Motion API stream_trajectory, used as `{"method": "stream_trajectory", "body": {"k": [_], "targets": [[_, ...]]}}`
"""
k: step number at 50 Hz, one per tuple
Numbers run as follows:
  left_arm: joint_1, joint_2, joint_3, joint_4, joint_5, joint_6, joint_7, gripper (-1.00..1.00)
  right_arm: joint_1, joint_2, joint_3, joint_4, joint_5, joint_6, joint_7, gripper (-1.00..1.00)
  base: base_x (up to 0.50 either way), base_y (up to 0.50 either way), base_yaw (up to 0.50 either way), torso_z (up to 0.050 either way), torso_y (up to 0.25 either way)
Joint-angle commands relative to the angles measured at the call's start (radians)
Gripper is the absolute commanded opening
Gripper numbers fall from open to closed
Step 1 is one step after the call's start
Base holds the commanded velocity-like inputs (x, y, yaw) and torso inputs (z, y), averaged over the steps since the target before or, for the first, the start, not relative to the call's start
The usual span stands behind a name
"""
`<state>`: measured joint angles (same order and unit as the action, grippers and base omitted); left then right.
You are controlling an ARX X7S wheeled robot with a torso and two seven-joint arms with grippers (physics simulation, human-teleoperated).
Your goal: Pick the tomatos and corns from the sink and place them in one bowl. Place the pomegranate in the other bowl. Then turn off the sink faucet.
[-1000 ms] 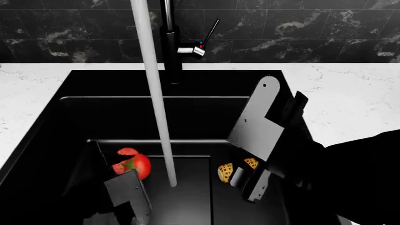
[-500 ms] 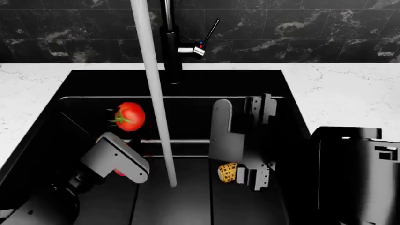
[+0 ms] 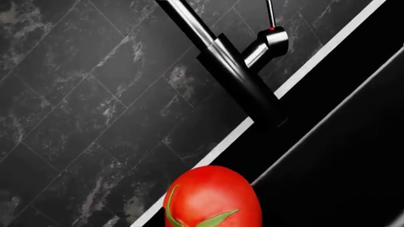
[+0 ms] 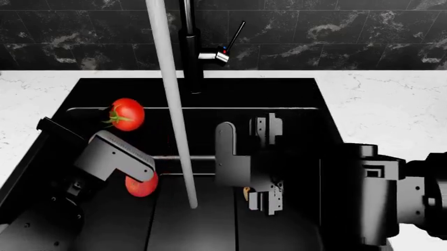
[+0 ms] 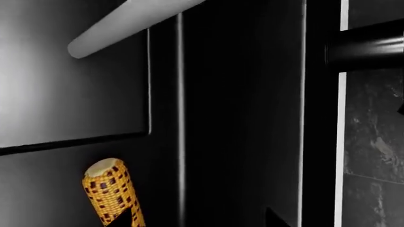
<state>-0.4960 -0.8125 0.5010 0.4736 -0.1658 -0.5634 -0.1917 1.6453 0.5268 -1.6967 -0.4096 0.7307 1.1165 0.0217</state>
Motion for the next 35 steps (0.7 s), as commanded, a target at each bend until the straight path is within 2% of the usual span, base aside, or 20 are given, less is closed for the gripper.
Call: {"method": "stream_trajectory", "body": {"k": [1, 17, 35], "targets": [[-0.014, 0.013, -0.002, -0.016, -0.007, 0.003, -0.013, -1.0, -0.063, -0.02, -0.037, 0.058, -0.016, -0.072, -0.046, 1.0, 0.0, 0.0, 0.0, 0.0, 0.0], [-0.027, 0.023, 0.021, -0.025, 0.005, 0.0, 0.0, -1.0, -0.124, -0.017, -0.096, 0.15, -0.032, -0.128, -0.115, 1.0, 0.0, 0.0, 0.0, 0.0, 0.0], [-0.04, 0.033, 0.037, -0.033, 0.009, -0.012, 0.009, -1.0, -0.206, -0.03, -0.129, 0.367, -0.095, -0.26, -0.175, 1.0, 0.0, 0.0, 0.0, 0.0, 0.0]]}}
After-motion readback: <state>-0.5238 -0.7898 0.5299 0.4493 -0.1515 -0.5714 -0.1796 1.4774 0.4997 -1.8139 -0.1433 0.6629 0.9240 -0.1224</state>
